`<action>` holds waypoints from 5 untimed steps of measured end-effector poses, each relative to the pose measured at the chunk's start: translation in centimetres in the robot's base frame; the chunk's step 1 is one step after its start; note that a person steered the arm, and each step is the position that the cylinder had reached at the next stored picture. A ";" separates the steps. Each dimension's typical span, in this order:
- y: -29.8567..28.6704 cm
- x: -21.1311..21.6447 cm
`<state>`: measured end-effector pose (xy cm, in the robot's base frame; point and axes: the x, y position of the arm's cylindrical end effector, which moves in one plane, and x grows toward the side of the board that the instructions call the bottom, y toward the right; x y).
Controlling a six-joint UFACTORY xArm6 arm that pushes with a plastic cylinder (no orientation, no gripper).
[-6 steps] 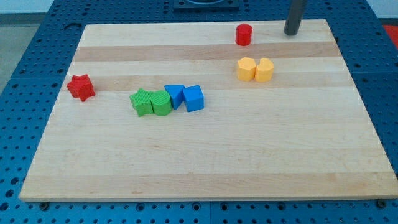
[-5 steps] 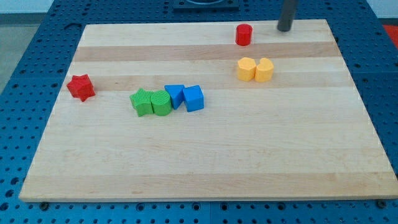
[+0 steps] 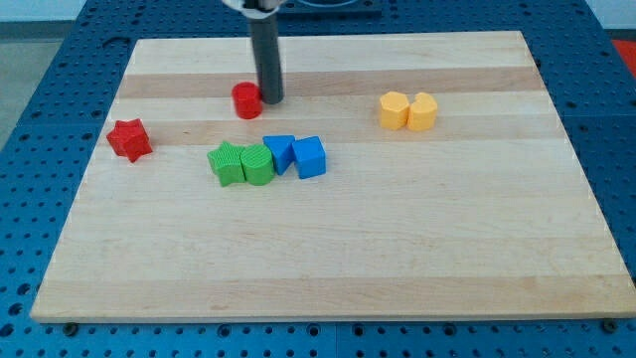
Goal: Push the red circle towards the red star
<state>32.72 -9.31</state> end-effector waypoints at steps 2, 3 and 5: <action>-5.1 1.4; -7.7 2.0; -11.8 3.7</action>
